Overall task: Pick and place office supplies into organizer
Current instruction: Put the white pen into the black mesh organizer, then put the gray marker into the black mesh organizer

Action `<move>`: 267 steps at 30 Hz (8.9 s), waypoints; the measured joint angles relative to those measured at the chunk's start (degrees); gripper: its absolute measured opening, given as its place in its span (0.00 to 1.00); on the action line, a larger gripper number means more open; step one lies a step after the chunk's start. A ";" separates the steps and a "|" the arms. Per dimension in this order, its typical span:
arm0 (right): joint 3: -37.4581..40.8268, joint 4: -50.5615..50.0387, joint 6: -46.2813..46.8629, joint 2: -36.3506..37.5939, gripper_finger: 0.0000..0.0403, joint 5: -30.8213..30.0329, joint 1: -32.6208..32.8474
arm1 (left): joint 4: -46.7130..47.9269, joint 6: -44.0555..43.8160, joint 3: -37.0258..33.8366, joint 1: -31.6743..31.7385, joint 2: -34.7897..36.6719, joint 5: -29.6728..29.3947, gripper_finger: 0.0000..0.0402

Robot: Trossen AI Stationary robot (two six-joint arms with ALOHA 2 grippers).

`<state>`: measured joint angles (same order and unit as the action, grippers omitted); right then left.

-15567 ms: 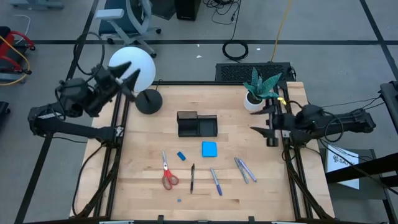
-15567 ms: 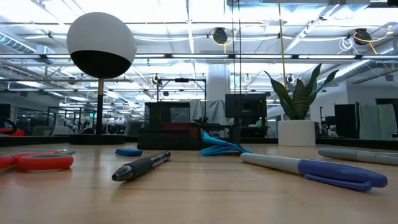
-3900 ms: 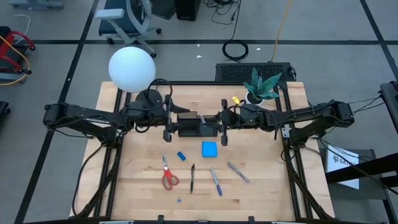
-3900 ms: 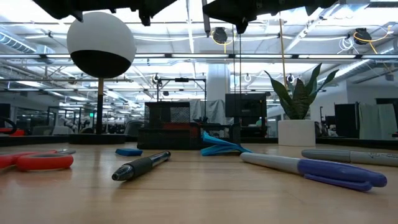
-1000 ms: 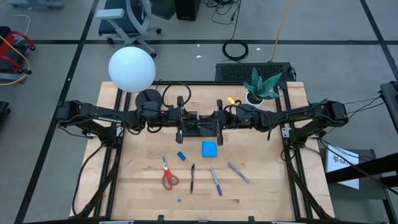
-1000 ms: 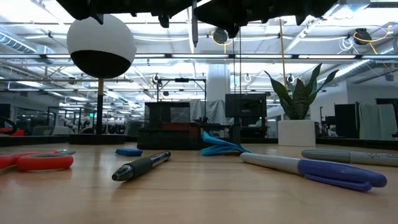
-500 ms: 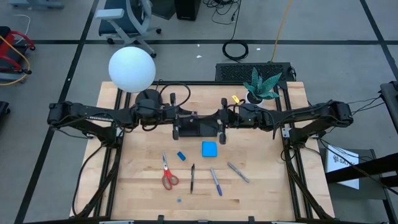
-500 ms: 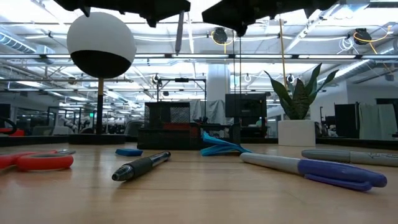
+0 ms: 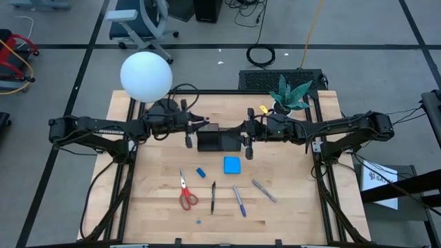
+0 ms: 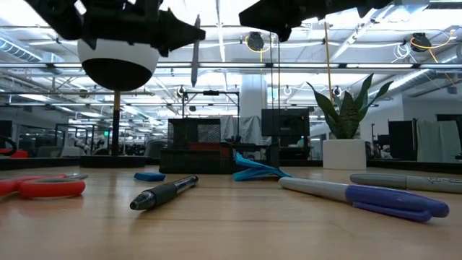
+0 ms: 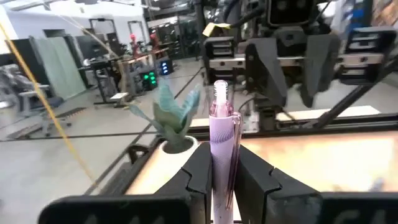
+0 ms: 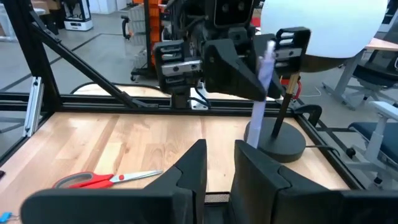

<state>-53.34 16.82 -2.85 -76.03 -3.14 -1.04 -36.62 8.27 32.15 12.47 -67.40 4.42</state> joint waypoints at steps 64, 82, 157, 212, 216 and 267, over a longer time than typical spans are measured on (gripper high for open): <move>-0.01 -0.45 0.25 -0.07 0.18 -0.04 0.00 | -40.02 -3.79 -20.84 10.55 -16.76 2.25 0.34; 0.00 -0.74 0.24 -0.07 0.18 -0.04 0.00 | -40.79 -5.01 -20.80 10.54 -15.91 1.51 0.56; -0.02 -9.63 1.62 3.65 0.18 -16.31 5.70 | 14.04 2.01 5.04 -21.82 16.39 -69.82 0.57; -9.09 -65.17 37.91 -2.49 0.18 -5.57 9.15 | 14.10 1.99 5.02 -21.82 16.39 -68.36 0.57; -12.20 -69.59 43.14 -5.13 0.18 -5.30 12.19 | 14.11 1.99 5.02 -21.84 16.39 -68.36 0.57; -8.43 -56.50 63.75 -27.52 0.18 4.72 29.45 | 14.14 1.97 4.97 -21.83 16.41 -68.36 0.57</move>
<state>-61.77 -39.68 60.90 -103.55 1.58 28.41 -22.48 10.24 37.12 -9.35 -50.98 -63.94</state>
